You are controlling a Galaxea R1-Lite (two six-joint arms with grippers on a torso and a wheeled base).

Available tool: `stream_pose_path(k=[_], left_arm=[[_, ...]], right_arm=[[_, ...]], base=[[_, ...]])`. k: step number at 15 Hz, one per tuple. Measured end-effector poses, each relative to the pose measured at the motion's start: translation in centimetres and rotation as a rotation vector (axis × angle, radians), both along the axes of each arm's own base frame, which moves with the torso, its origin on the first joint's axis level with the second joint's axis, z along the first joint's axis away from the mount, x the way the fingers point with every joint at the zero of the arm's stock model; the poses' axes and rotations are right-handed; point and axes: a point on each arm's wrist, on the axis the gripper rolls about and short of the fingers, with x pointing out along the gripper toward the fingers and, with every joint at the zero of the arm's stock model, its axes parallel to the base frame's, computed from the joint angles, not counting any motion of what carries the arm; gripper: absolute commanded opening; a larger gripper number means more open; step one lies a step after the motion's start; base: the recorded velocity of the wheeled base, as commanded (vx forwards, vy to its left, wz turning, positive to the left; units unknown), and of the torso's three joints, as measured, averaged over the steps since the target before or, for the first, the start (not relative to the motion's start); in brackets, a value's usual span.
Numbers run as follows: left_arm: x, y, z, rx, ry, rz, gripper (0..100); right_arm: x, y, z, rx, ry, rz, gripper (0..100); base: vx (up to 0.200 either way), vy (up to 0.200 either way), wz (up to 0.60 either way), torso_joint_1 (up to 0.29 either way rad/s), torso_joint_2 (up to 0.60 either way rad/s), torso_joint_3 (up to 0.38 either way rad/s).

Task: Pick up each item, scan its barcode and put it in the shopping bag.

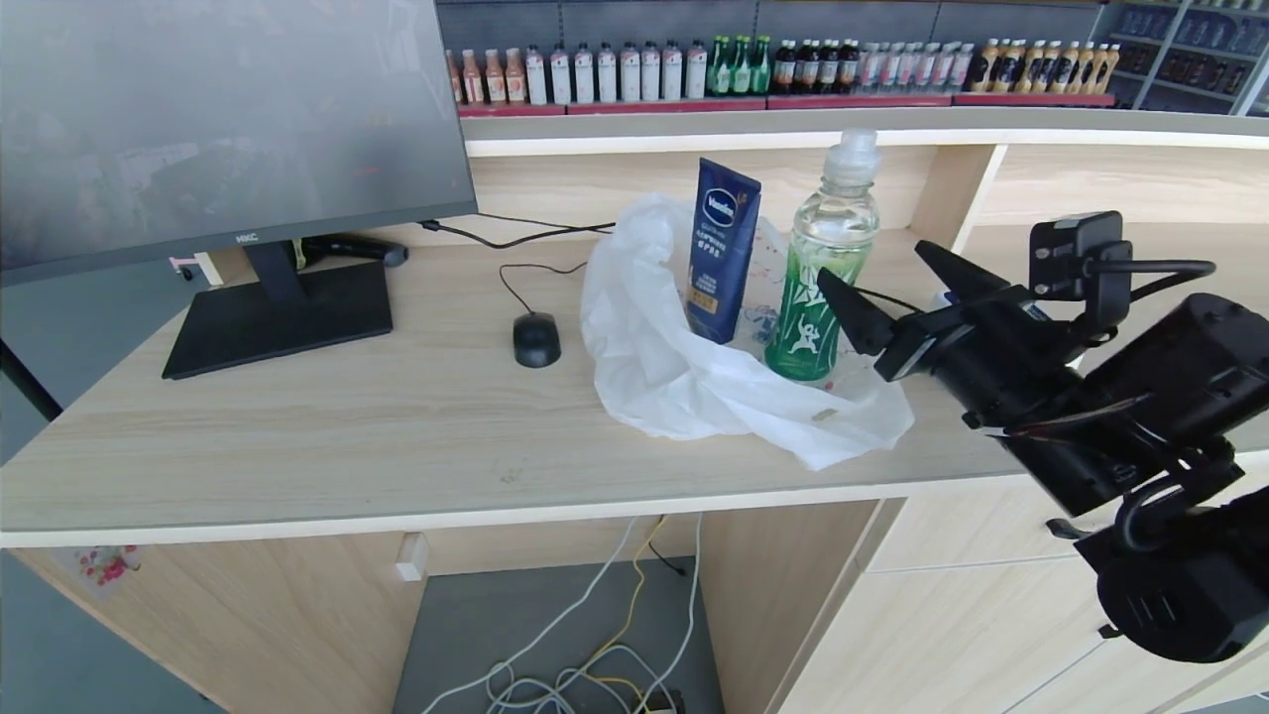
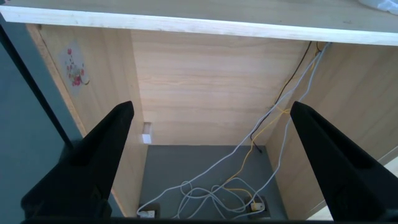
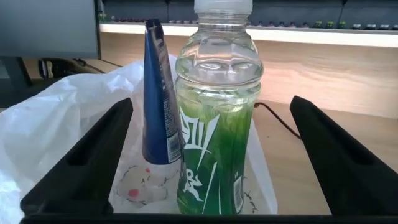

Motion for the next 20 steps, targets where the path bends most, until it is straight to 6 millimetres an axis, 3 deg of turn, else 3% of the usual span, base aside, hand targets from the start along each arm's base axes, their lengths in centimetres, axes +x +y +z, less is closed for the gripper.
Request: stream_pose_path(k=[6,12,15,18,20], left_arm=[[0.0,0.0,0.0,0.002,0.0,0.0,100],[0.0,0.0,0.0,-0.001,0.0,0.0,100],[0.0,0.0,0.0,-0.001,0.0,0.0,100],[0.0,0.0,0.0,0.0,0.0,0.0,100],[0.0,0.0,0.0,0.0,0.0,0.0,100]], right_arm=[[-6.5,-3.0,-0.1,-0.019,0.033,-0.021,100],[-14.8,-6.5,-2.2,-0.045,0.061,-0.047,100],[-16.7,-7.5,-2.1,-0.002,0.047,-0.087,100],[-17.8,-7.9,-4.5,-0.069,0.291,-0.086,100],[-19.6,-8.4,-6.2,-0.125,0.436,-0.072,100]], base=[[0.0,0.0,0.0,0.0,0.0,0.0],[0.0,0.0,0.0,0.0,0.0,0.0],[0.0,0.0,0.0,0.0,0.0,0.0],[0.0,0.0,0.0,0.0,0.0,0.0],[0.0,0.0,0.0,0.0,0.0,0.0]])
